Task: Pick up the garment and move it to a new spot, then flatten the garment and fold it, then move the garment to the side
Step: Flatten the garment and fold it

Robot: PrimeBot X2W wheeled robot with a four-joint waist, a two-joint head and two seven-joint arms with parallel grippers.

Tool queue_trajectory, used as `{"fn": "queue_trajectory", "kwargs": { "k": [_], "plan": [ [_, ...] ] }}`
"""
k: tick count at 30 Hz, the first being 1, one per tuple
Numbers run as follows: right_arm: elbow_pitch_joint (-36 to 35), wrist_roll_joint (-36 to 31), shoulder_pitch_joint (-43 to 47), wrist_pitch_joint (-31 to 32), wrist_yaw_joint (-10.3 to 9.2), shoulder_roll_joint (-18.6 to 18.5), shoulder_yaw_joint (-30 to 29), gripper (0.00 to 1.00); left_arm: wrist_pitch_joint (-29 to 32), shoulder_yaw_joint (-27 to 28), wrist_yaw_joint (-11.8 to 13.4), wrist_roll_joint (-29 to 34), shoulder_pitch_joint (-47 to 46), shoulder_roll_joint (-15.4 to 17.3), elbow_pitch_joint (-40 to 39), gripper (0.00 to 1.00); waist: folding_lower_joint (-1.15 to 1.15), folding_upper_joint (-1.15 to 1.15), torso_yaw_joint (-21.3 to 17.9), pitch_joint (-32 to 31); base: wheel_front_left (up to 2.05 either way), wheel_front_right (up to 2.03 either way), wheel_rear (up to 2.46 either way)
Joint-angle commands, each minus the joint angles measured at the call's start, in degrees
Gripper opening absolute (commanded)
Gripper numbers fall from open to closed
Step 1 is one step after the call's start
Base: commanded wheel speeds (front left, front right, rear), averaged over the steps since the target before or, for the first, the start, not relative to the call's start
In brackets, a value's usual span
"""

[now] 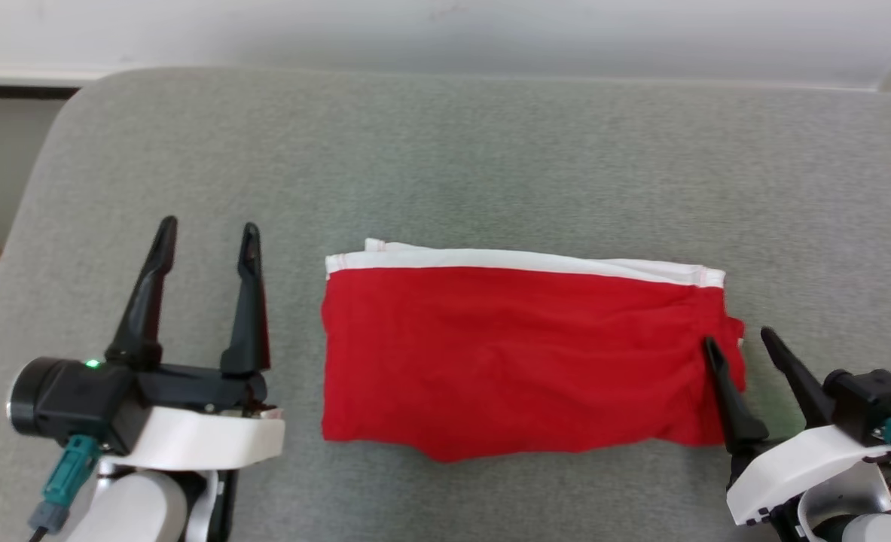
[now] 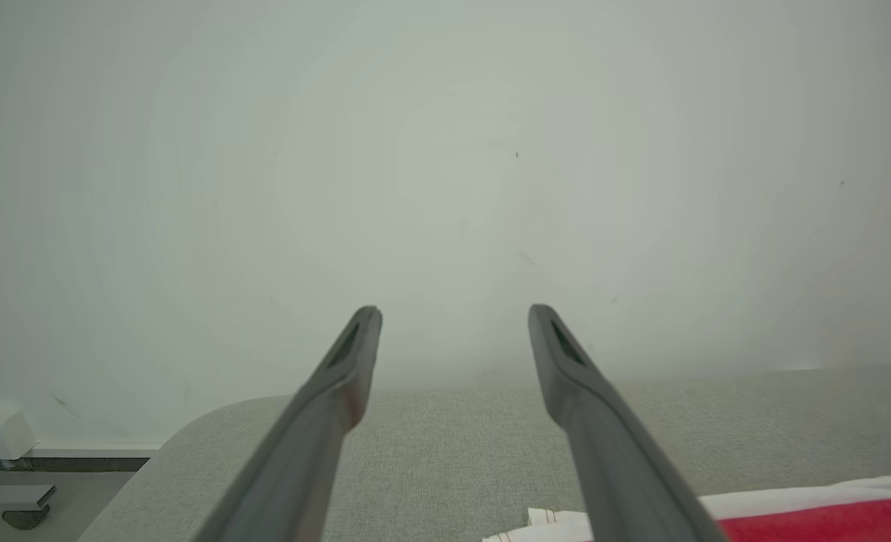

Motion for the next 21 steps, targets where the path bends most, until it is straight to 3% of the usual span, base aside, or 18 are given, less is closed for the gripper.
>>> {"fn": "queue_trajectory", "kwargs": {
  "k": [1, 11, 12, 14, 21],
  "plan": [
    [3.0, -0.5, -0.8, 0.0, -0.13, -0.5, -0.3, 1.00, -0.5, -0.2, -0.6, 0.9, -1.0, -0.7, 0.4, 1.00, 0.00, 0.00, 2.1, 1.2, 0.00, 0.00, 0.00],
    [15.6, 0.3, -0.3, 3.4, -0.14, -0.1, -1.6, 1.00, -0.9, 1.5, -4.0, 4.0, -2.4, -3.7, 0.3, 1.00, 0.00, 0.00, 5.2, 1.5, 0.00, 0.00, 0.00],
    [15.9, 0.9, -0.4, 3.8, -0.14, 0.1, -1.2, 0.63, -0.9, 1.9, -4.5, 4.3, -2.3, -3.9, 0.1, 1.00, 0.00, 0.00, 5.3, 1.4, 0.00, 0.00, 0.00],
    [15.2, 2.1, -0.8, 3.1, -0.06, 0.2, -0.4, 0.00, -0.9, 2.7, -5.6, 5.3, -2.2, -4.6, -0.4, 1.00, 0.00, 0.00, 5.4, 1.3, 0.00, 0.00, 0.00],
    [9.5, 4.1, -0.4, -0.7, -0.14, -1.9, -4.8, 0.00, -0.9, 5.8, -8.9, 6.4, -0.4, -6.8, 1.4, 1.00, 0.00, 0.00, 4.7, 0.1, 0.00, 0.00, 0.00]
  ]
}}
